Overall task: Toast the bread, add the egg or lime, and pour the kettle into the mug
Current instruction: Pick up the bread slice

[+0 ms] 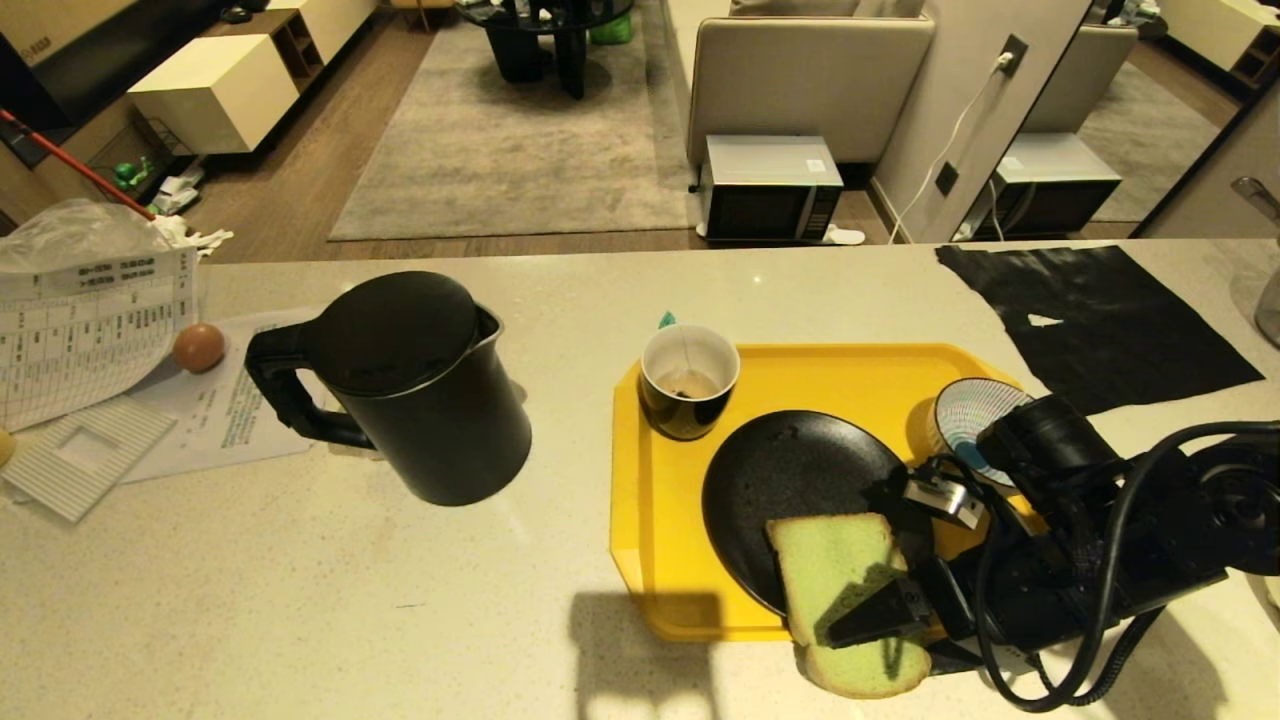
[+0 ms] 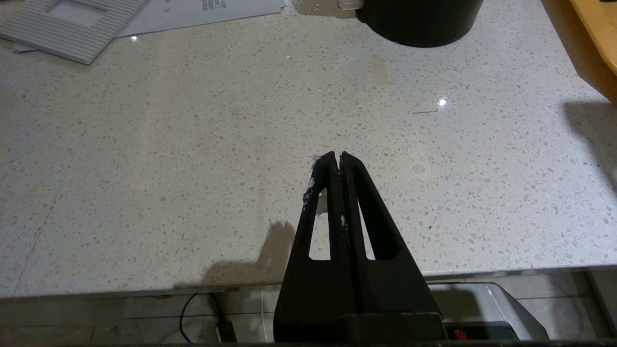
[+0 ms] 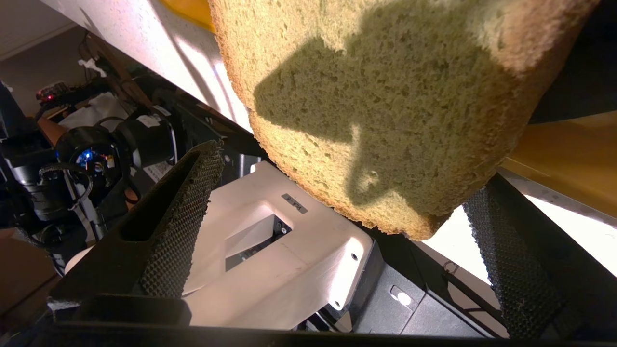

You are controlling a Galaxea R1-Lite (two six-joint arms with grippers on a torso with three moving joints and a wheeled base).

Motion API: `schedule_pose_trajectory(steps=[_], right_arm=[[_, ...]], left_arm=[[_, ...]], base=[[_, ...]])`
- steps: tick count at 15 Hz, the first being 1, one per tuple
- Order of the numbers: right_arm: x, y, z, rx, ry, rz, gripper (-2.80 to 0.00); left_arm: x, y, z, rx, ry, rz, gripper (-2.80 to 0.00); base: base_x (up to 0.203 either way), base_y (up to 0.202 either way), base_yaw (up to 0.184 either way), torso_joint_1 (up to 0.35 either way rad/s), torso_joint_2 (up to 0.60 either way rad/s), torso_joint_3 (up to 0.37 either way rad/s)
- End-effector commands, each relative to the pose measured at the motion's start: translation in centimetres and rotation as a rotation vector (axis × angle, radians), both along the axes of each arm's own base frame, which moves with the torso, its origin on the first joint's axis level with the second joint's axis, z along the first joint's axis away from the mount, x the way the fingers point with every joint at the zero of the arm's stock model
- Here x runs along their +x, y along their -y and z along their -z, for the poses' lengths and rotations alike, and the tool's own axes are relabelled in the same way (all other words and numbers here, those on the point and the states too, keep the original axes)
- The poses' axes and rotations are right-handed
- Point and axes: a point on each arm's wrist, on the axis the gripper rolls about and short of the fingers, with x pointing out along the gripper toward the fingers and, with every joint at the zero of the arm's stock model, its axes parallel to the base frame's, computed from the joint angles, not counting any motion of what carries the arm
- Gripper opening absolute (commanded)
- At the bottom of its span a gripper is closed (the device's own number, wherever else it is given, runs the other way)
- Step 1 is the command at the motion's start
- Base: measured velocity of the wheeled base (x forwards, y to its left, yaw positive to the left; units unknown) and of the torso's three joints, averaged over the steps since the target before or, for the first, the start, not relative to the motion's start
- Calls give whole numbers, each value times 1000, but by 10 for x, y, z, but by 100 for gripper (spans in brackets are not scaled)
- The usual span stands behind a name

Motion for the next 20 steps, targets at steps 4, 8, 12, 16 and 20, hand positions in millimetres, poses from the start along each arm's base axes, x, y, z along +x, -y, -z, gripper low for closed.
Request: schedule_pose_trajectory(steps=[4, 8, 12, 16, 20], right_arm=[[2, -1, 2, 2, -11, -2, -280], [2, -1, 2, 3, -12, -1, -280], [2, 0, 0, 5, -3, 0, -280], [-3, 1, -8, 14, 18, 2, -280], [-14, 7, -27, 44, 82, 7, -280]], left_arm=[[0, 0, 0, 0, 0, -1, -280], [0, 0, 0, 0, 0, 0, -280], [0, 0, 0, 0, 0, -1, -280], [0, 0, 0, 0, 0, -2, -280], [0, 0, 0, 0, 0, -1, -280]], base=[[0, 0, 0, 0, 0, 0], [0, 0, 0, 0, 0, 0], [0, 0, 0, 0, 0, 0], [0, 0, 0, 0, 0, 0], [0, 0, 0, 0, 0, 0]])
